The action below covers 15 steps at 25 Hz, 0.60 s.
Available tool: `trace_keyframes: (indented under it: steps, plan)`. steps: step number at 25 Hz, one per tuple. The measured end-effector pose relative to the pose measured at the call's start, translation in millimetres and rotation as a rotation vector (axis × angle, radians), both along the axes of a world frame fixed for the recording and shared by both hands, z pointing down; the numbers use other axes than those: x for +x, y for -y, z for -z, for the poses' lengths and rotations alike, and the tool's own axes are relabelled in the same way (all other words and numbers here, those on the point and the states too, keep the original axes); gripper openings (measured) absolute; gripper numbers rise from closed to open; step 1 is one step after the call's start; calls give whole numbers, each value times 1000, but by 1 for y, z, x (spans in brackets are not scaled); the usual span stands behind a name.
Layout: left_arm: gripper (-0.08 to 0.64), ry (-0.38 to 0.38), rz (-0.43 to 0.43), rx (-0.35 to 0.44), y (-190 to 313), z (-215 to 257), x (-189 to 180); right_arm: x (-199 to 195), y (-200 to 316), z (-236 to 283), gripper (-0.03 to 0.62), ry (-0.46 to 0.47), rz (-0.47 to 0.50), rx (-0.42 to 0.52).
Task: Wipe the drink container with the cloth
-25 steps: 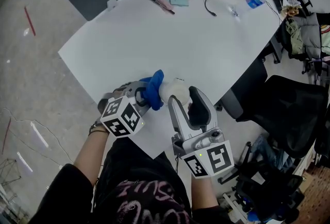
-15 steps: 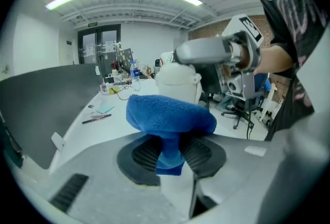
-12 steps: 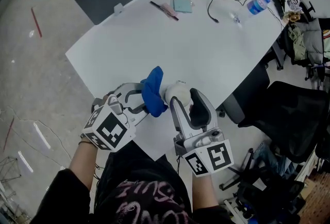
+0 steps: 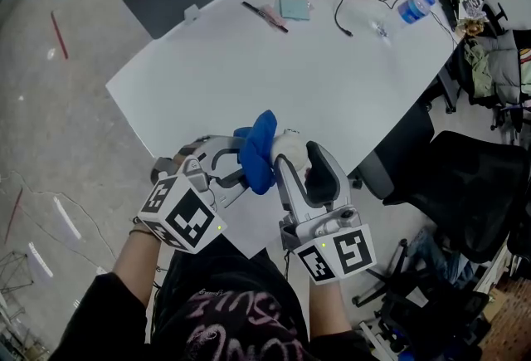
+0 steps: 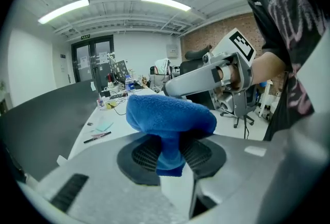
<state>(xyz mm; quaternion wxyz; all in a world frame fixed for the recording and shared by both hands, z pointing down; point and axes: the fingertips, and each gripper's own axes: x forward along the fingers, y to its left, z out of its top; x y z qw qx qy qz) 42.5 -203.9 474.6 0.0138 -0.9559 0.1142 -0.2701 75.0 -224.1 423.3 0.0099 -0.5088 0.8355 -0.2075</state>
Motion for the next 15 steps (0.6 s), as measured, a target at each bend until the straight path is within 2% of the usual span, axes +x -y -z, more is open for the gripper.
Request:
trace_keyframes:
  steps: [5,10,15]
  plan:
    - [104,4,-3,-22,1,-11,0,0,1,0,222,1,-2,-3]
    - [104,71,-27,-21,0,-37,1,-1,1,0,222,0,-7,-4]
    - [104,82,-20,-71,1,-58,0,-1,2,1,224,1,-12,-7]
